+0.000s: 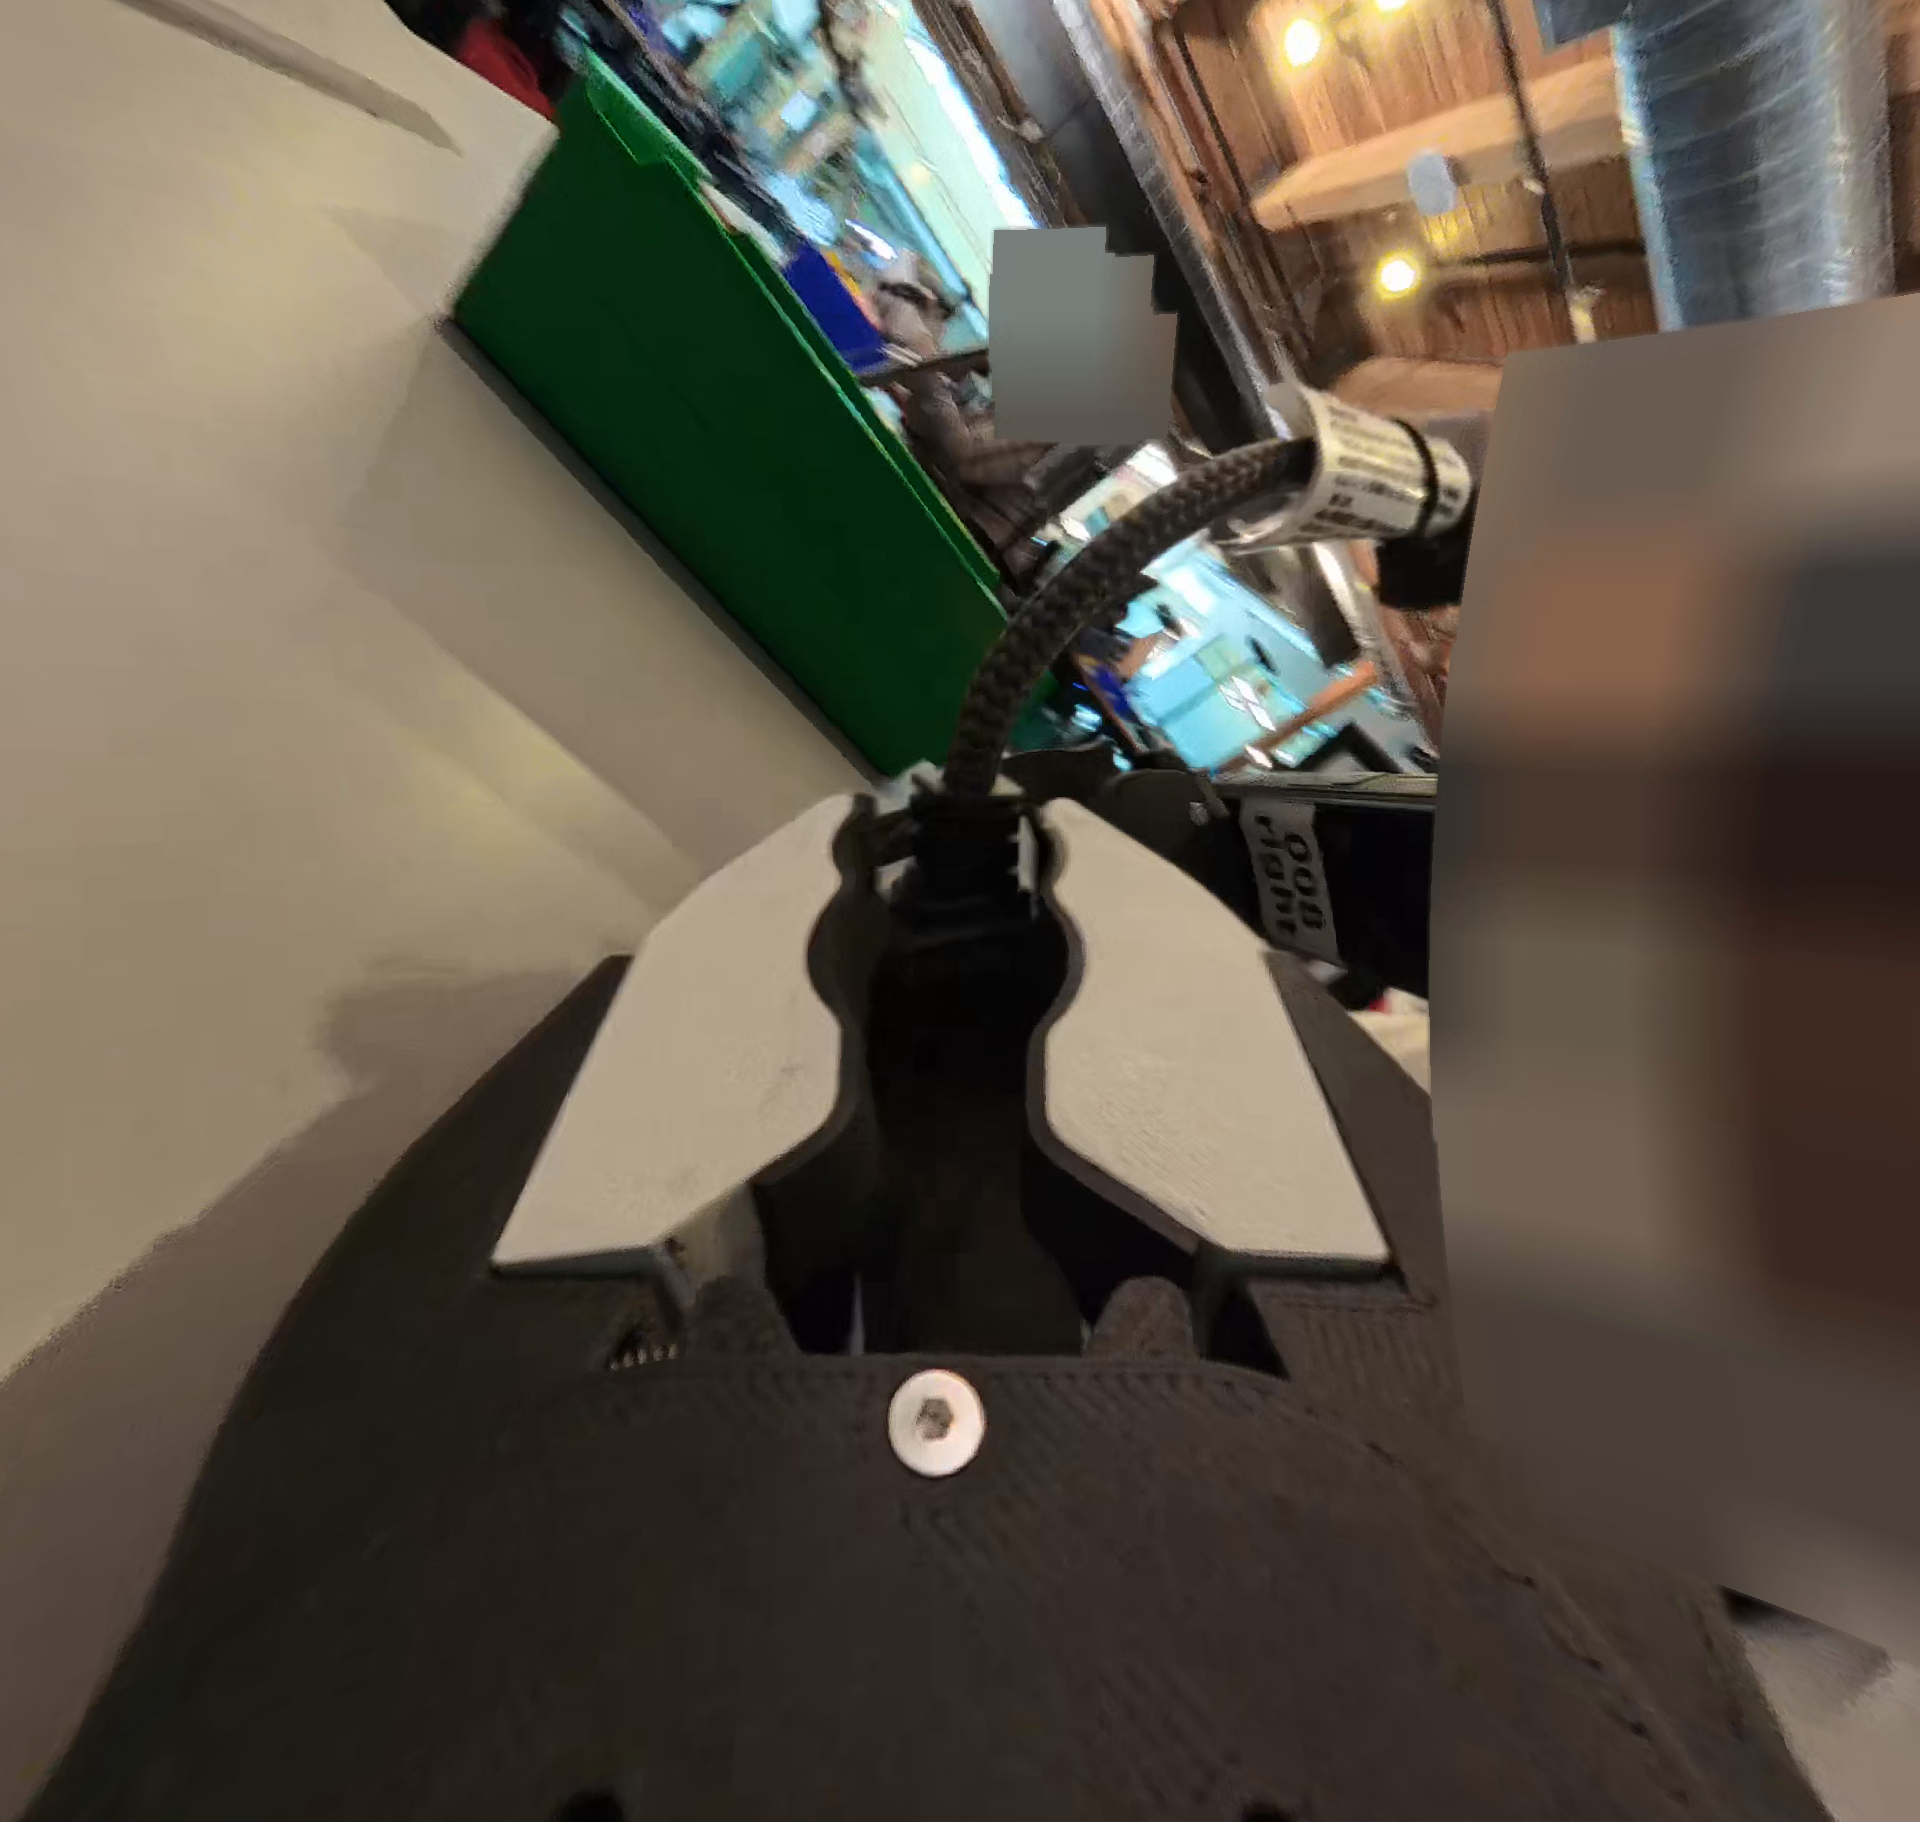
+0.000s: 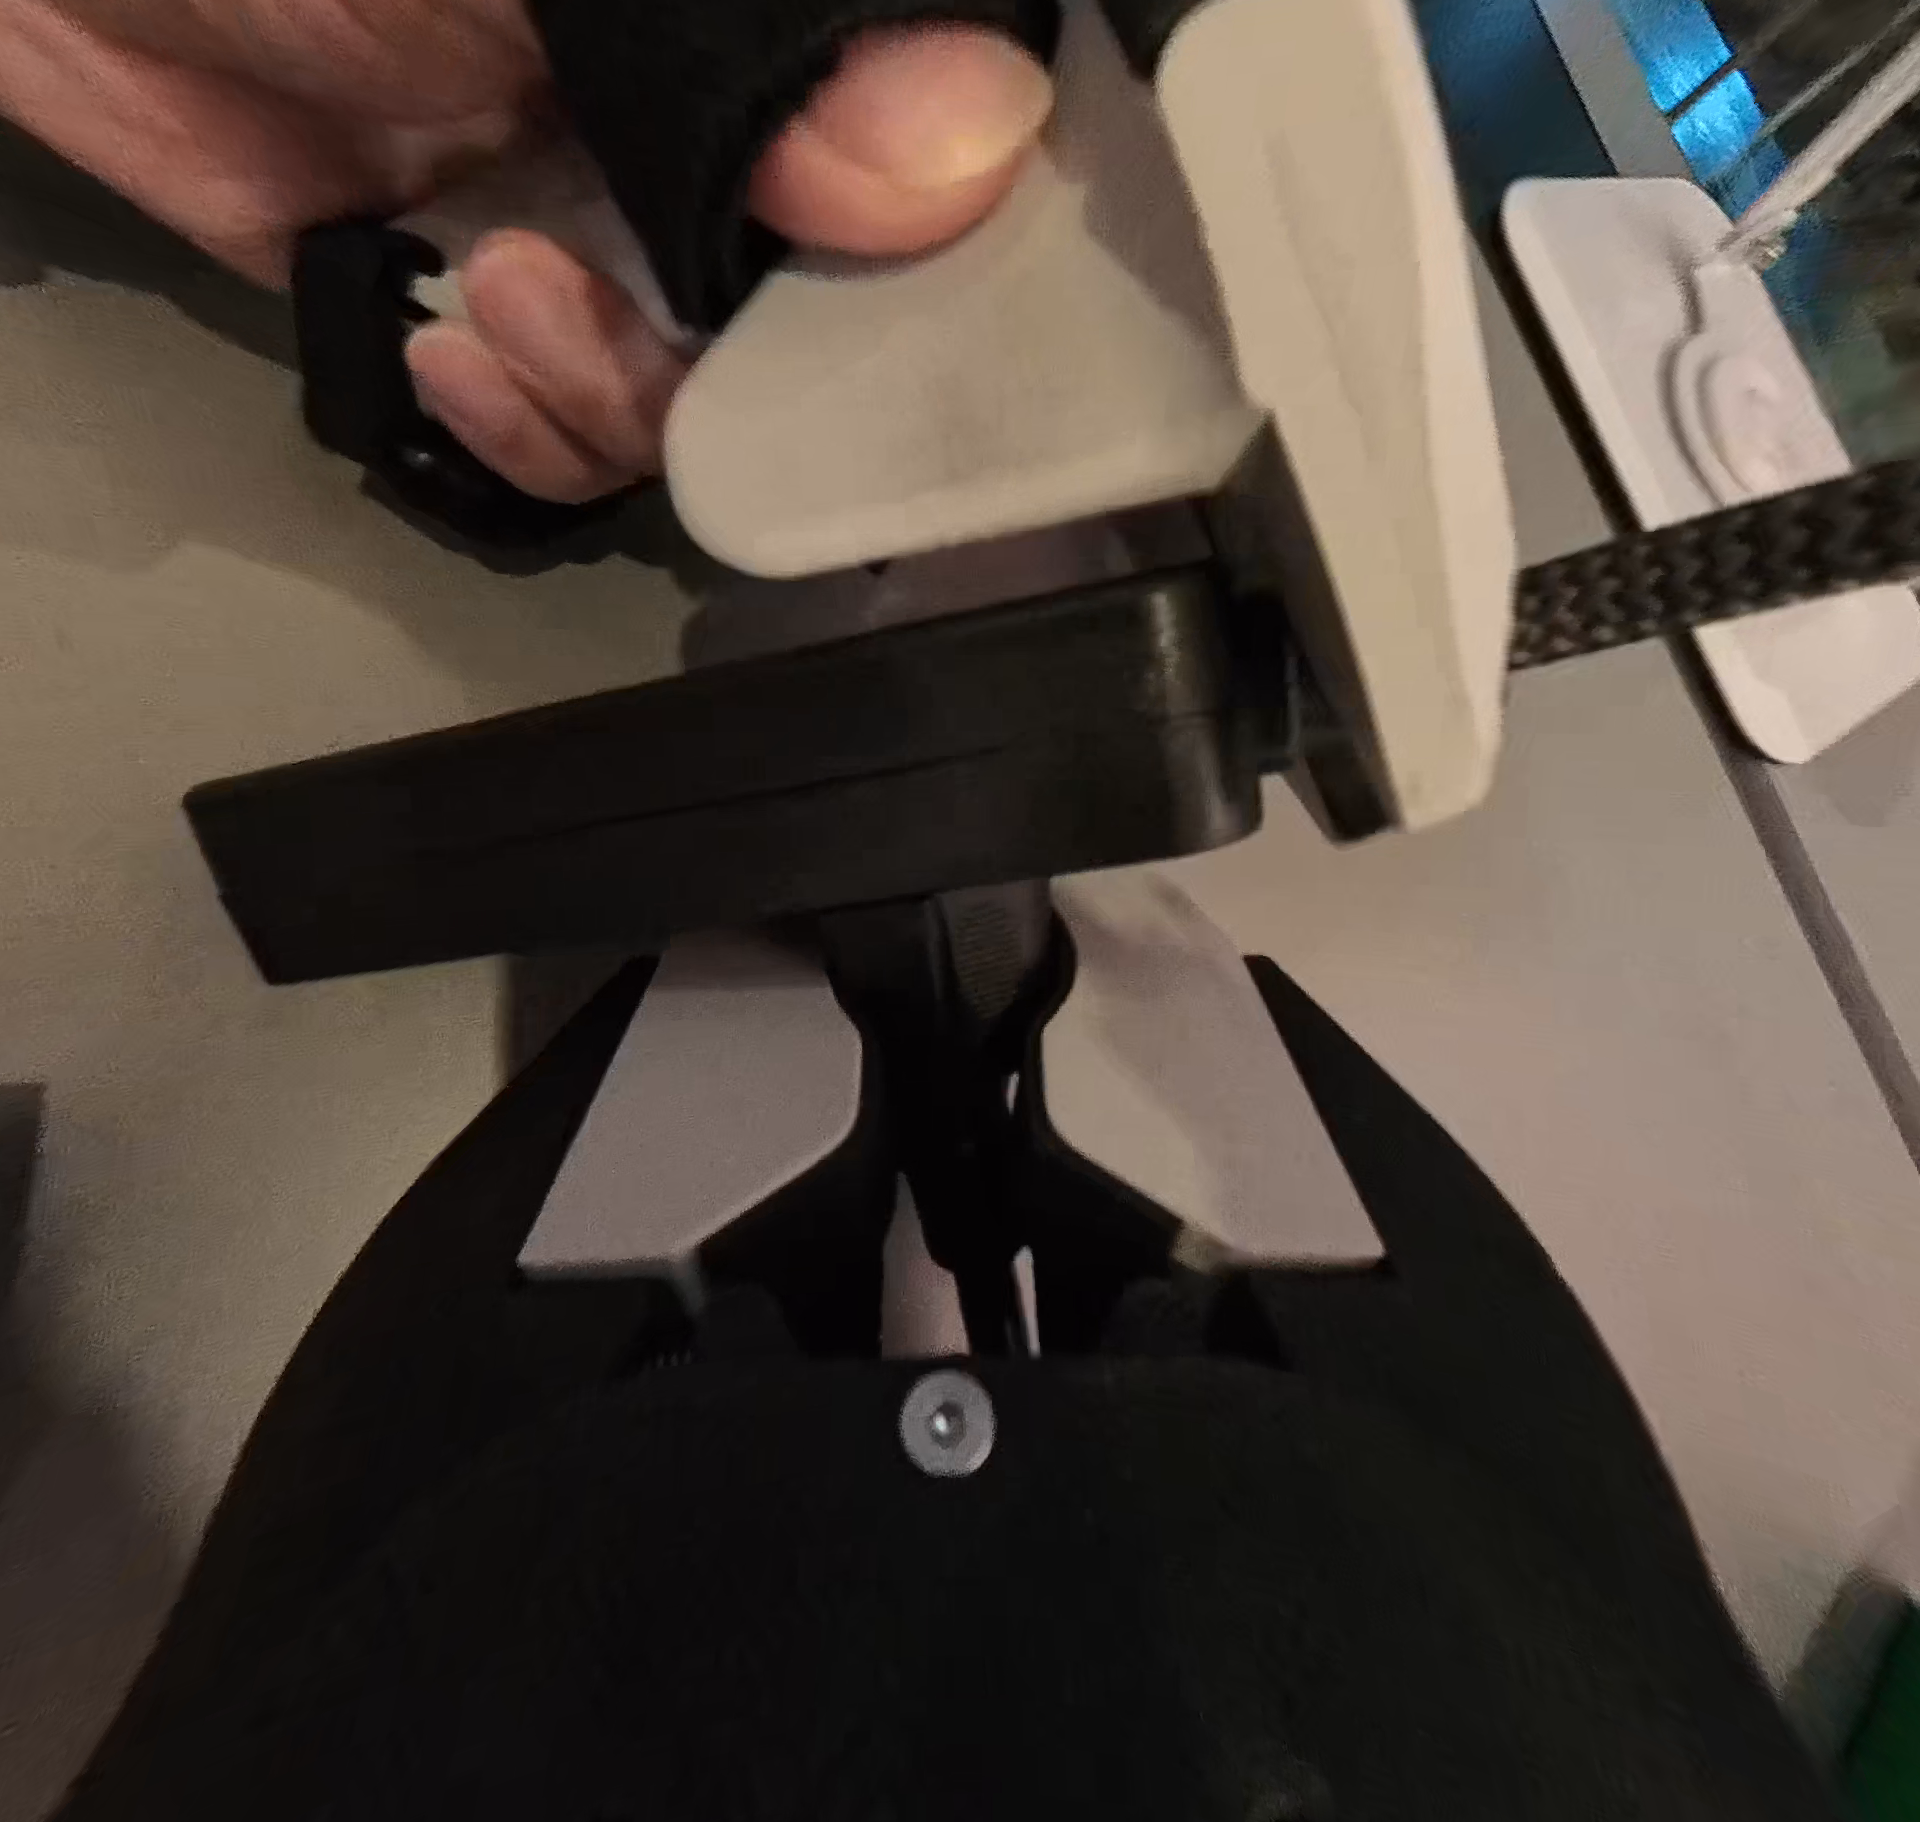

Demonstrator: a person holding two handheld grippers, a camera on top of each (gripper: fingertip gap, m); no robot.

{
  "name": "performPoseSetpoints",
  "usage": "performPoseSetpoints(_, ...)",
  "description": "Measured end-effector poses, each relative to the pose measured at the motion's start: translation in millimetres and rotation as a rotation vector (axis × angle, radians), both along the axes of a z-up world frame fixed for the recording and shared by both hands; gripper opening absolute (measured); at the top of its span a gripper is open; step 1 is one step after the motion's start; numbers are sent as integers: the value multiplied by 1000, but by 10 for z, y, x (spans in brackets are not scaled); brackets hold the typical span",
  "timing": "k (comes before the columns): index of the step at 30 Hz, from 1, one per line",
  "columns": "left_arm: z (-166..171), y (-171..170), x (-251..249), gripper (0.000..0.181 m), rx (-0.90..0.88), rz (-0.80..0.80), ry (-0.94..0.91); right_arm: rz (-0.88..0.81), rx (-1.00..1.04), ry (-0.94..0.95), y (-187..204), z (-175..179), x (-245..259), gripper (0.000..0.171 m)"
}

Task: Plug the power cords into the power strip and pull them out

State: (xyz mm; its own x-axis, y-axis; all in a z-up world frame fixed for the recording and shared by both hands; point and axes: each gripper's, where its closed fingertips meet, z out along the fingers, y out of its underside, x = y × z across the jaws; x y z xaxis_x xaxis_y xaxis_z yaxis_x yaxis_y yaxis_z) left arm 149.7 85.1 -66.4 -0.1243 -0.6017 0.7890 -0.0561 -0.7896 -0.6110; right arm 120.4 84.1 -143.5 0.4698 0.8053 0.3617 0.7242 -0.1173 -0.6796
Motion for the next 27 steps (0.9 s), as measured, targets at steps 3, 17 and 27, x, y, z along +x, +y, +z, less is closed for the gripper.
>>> performPoseSetpoints(3,-60,60,-78,53,131,80,142,-122,-40,57,101,43,206,23)
performPoseSetpoints(17,-416,-58,38,37,611,115,921,-323,-65,19,305,-61,461,22)
performPoseSetpoints(27,-438,84,69,32,690,220,1004,-395,-107,46,395,-100,494,22)
